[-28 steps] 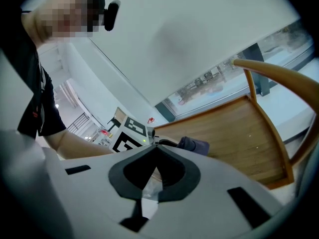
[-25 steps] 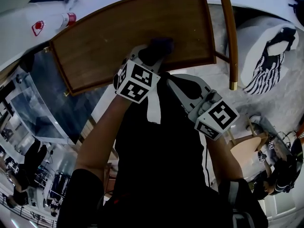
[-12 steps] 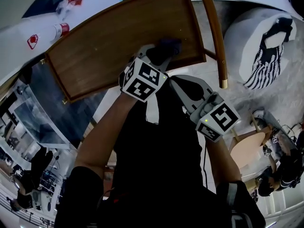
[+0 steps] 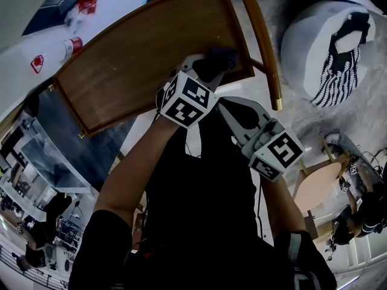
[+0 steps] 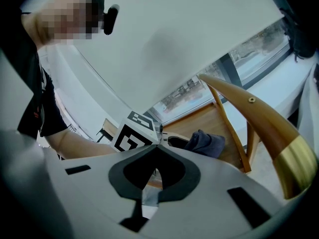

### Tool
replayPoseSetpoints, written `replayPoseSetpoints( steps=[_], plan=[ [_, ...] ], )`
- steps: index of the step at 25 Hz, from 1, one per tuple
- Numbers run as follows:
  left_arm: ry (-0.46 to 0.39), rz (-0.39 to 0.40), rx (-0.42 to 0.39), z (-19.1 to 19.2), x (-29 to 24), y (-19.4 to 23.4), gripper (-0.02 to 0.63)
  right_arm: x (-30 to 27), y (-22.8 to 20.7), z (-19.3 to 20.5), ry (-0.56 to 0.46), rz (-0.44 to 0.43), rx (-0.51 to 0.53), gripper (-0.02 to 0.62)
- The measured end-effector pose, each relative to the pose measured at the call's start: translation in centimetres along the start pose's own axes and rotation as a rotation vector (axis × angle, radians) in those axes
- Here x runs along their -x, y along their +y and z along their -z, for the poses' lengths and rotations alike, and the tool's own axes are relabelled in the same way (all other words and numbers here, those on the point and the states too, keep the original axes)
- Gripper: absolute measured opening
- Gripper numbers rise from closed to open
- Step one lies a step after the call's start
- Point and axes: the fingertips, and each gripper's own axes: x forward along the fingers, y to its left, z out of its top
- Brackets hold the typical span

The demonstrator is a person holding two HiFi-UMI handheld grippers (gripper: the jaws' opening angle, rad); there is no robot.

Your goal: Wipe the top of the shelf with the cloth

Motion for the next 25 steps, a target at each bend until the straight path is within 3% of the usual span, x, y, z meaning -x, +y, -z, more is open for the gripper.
replayPoseSetpoints(
  steps=[12, 17, 25],
  plan=[
    [-0.051, 0.047, 0.028, -1.5, 0.0, -0.1, 0.133, 0.4, 0.0, -0.7, -0.007, 0.006, 0.009, 0.004],
    [-0.128, 0.036, 0.051, -2.4, 3.3, 1.3, 0.133, -0.2, 1.4, -1.7, -0.006, -0.013, 0.040, 0.003],
    [-0.278, -0.055, 0.109, -3.1, 12.0, 4.4, 0.135, -2.9, 6.0, -4.2, 0.011, -0.076, 0.134, 0.004]
  ],
)
